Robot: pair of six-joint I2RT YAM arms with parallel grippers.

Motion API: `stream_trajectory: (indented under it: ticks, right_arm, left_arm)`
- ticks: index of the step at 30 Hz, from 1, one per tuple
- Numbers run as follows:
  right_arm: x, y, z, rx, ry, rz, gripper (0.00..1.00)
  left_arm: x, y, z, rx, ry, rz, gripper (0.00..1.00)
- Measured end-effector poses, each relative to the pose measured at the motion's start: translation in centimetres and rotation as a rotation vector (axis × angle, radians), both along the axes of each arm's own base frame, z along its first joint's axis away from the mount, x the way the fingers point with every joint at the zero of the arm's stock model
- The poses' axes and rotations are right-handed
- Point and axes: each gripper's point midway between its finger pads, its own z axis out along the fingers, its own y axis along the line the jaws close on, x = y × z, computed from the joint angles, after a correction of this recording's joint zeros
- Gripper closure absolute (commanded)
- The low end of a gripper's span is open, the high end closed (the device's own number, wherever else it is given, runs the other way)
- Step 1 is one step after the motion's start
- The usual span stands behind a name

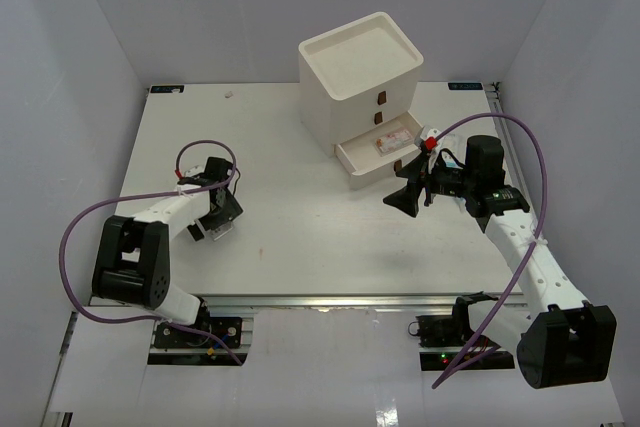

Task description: Organize the makeup

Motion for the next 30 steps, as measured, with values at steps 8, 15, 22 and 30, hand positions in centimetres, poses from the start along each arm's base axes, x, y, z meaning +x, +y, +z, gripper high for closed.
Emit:
stream_trajectory:
  ticks: [8, 15, 22, 30]
  right_arm:
    - [0.0, 0.0, -0.2, 0.001, 0.009, 0.001, 0.10]
    - [0.0, 0.1, -0.3, 0.003, 0.015, 0.003, 0.10]
    - [0.0, 0.1, -0.2, 0.006, 0.019, 0.005, 0.10]
    - [0.5, -1.1, 0.2, 0.013, 0.005, -0.035, 0.10]
  left_arm:
    - [0.1, 0.1, -0.1, -0.012, 0.002, 0.013, 0.16]
    - [0.7, -0.2, -0.2, -0.037, 0.001, 0.027, 0.38]
    - [0.8, -0.7, -0.1, -0.068, -0.002, -0.002, 0.78]
    - [3.3, -8.3, 5.8, -0.307, -0.224, -0.388, 0.93]
